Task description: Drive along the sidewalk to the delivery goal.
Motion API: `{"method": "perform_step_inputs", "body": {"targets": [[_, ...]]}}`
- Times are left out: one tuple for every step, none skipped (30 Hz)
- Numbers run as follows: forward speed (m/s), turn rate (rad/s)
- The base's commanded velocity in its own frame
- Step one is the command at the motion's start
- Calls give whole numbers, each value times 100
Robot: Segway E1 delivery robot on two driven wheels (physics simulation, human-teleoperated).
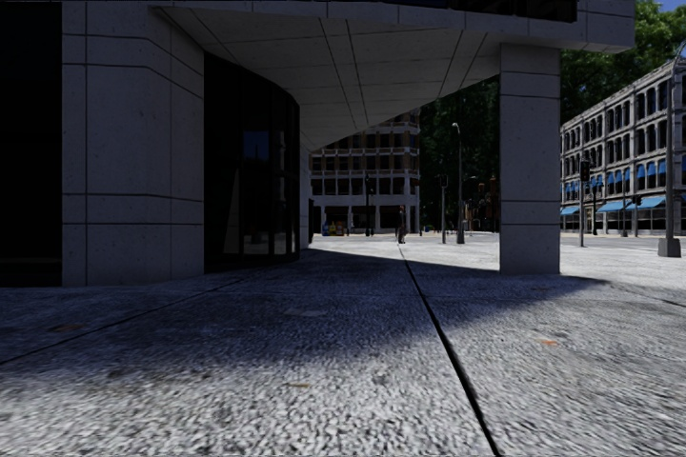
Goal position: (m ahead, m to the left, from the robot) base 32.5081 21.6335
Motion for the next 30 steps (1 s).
{"method": "perform_step_inputs", "body": {"targets": [[200,-5],[200,-5],[200,0],[200,0],[200,0],[200,0],[200,0],[200,0],[200,0],[200,0],[200,0],[200,-38],[200,-44],[200,-46],[200,-46],[200,-46],[200,-46],[200,-46],[200,-45],[200,-45],[200,-30],[200,-18],[200,-7],[200,-7],[200,-4],[200,-2],[200,0],[200,0],[200,0],[200,0]]}}
